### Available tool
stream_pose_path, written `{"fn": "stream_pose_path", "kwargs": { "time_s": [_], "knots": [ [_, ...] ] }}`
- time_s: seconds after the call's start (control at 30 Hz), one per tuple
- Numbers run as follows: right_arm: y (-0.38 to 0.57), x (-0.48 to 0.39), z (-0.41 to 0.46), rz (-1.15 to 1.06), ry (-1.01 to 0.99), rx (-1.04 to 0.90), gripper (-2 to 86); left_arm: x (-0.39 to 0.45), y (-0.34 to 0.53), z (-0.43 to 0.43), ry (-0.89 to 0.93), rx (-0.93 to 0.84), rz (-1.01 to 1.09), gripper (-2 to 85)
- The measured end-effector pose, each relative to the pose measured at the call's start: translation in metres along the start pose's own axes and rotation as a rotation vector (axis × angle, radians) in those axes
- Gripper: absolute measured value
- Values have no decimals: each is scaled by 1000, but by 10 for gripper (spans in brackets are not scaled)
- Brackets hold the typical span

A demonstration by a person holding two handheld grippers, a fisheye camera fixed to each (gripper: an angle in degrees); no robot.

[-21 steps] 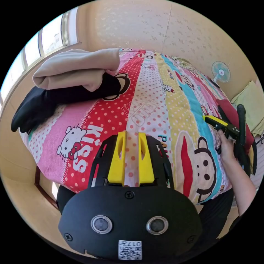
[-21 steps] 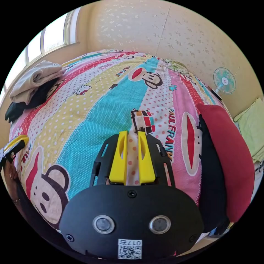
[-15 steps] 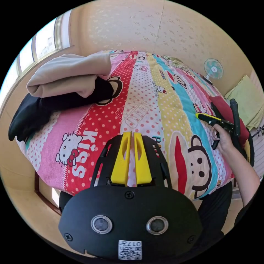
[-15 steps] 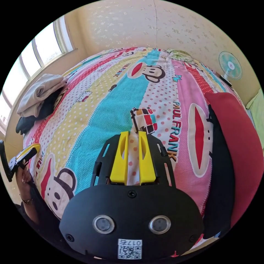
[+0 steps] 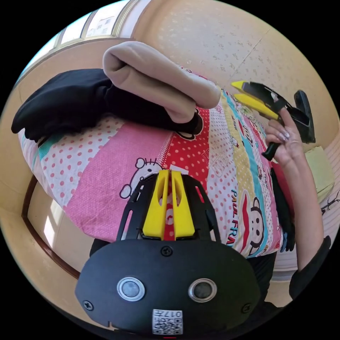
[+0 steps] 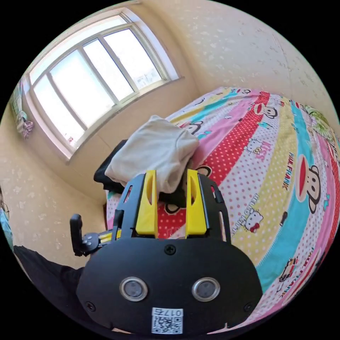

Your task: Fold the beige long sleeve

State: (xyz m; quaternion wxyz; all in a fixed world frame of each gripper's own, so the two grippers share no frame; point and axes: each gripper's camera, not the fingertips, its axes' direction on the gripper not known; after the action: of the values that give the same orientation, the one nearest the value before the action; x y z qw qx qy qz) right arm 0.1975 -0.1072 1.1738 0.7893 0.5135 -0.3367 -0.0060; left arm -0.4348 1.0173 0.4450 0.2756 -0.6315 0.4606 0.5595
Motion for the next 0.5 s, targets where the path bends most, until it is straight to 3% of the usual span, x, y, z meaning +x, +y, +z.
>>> {"fn": "stream_pose_path", "kwargs": {
  "time_s": [0.2, 0.3, 0.37, 0.5],
  "knots": [
    [-31, 4, 70, 131, -112, -247, 98, -8, 1, 7, -17, -9, 2, -8],
    [-18, 18, 31, 156, -291, -82, 57, -10, 3, 9, -22, -9, 6, -8],
    [-12, 42, -18, 202, -577, 87, 42, -12, 5, 11, -23, -8, 3, -8],
    [-4, 77, -112, 262, -934, 405, 33, -12, 8, 13, -46, -4, 5, -7]
  ]
}}
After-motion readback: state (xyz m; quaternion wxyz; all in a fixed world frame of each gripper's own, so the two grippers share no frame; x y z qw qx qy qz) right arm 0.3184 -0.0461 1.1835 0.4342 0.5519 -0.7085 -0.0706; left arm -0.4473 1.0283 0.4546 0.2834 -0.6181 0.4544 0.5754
